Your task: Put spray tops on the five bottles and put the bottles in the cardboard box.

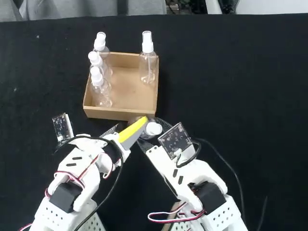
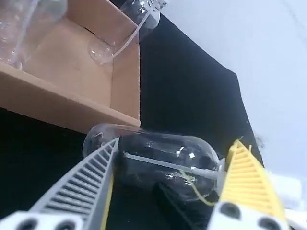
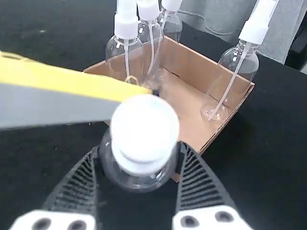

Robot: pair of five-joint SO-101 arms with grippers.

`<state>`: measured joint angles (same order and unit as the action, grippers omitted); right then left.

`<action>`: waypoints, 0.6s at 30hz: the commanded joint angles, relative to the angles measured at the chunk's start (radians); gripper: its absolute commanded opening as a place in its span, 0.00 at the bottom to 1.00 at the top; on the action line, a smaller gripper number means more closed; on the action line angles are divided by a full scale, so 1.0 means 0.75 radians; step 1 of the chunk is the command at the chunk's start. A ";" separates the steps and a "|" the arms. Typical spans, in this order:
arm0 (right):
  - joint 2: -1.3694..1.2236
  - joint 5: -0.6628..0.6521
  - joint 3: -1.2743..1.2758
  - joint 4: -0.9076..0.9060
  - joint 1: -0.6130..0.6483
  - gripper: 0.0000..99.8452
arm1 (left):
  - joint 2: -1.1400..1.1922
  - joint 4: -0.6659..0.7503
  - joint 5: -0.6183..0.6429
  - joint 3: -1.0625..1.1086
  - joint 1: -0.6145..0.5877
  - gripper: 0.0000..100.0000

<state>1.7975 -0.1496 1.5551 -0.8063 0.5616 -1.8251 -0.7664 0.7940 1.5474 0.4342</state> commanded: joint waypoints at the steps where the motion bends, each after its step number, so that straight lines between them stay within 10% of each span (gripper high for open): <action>1: 0.159 0.004 -0.054 0.035 -0.025 0.01 | 0.004 -0.014 -0.029 -0.038 -0.013 0.32; 18: 0.159 0.004 -0.052 -0.012 -0.027 0.01 | 0.002 -0.018 -0.018 -0.134 -0.253 0.32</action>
<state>1.7975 -0.1496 1.5535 -0.8078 0.5646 -1.8113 -0.7772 0.7894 1.5259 0.2992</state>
